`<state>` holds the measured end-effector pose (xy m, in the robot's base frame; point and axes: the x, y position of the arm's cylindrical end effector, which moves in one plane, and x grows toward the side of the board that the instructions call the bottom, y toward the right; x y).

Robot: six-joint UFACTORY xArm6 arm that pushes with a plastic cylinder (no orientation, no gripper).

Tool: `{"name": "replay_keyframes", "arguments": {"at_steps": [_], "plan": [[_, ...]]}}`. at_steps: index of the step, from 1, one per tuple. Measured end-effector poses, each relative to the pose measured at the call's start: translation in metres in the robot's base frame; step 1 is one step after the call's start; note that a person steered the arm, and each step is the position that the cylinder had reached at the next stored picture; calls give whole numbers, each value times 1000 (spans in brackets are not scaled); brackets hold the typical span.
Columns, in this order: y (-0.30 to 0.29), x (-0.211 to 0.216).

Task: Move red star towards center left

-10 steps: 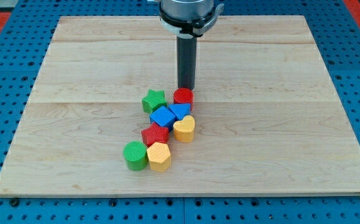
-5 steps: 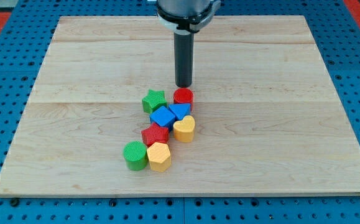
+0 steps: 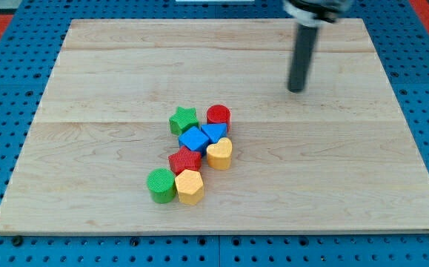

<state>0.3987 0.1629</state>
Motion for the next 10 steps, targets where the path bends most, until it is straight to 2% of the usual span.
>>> {"name": "replay_keyframes", "arguments": {"at_steps": [1,2,5,6,7,8,9,10], "plan": [[3,125],[-66,158],[-258,124],[-281,120],[-287,130],[-318,153],[-323,96],[-313,93]]}}
